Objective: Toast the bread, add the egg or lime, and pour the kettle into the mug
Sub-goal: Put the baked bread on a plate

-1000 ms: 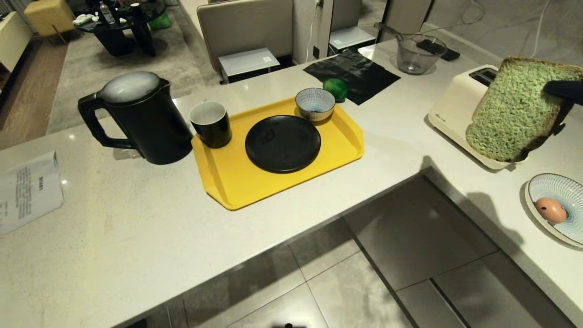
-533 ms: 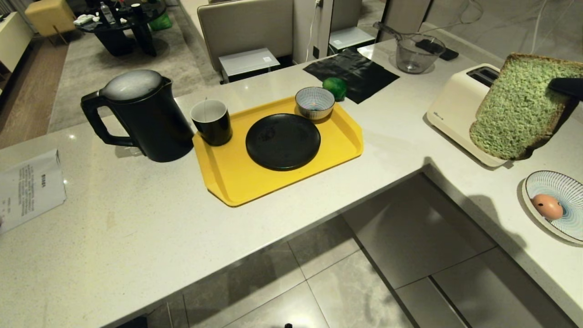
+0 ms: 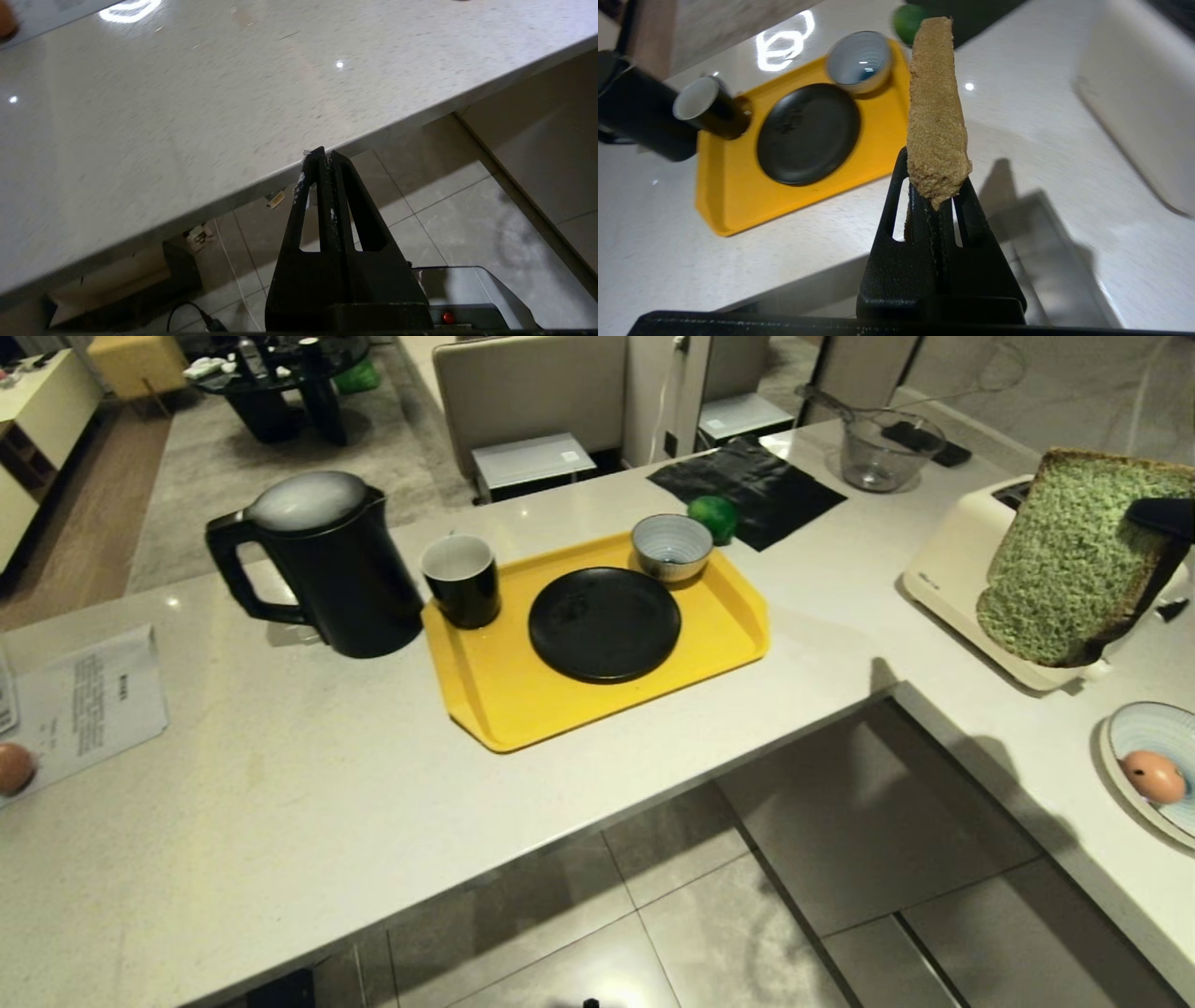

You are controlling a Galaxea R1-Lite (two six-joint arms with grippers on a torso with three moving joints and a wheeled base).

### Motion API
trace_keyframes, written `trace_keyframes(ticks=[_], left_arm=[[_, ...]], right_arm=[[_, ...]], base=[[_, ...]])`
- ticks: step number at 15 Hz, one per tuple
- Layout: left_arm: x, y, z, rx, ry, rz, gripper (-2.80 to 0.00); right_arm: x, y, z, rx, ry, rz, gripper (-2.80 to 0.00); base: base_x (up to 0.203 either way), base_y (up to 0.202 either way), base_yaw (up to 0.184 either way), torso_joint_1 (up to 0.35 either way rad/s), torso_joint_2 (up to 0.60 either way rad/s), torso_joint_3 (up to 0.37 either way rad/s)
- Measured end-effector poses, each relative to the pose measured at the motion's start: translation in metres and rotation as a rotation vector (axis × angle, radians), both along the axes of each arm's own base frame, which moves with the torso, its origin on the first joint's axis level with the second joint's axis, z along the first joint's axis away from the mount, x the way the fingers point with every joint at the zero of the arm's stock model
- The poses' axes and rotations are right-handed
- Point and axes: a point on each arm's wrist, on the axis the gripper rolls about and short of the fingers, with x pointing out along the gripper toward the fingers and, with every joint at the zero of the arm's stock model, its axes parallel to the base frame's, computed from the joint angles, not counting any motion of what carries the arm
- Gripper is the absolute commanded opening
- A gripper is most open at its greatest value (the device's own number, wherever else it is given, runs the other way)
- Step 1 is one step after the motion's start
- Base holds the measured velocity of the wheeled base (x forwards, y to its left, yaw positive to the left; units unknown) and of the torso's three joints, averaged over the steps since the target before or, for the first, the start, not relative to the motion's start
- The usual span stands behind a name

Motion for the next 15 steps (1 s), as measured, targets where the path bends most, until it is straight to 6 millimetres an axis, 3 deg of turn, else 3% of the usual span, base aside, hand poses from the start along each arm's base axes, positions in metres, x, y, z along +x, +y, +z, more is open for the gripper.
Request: trace_keyframes(ticks=[8,15], left_arm=[[0.000,0.000,0.000,0.001,0.000,0.000,-2.80],[0.000,0.000,0.000,0.001,0.000,0.000,-2.80]], right_arm=[[0.006,0.001,-0.006,-0.003,0.026,0.005,-2.80],[0.029,0.006,-0.024,0.003,0.114,0.037,-2.80]], base=[[0.000,-0.008,0.154,0.004,0.00,0.003],[-0.001,-0.001,0.011,-0.001,0.00,0.000]])
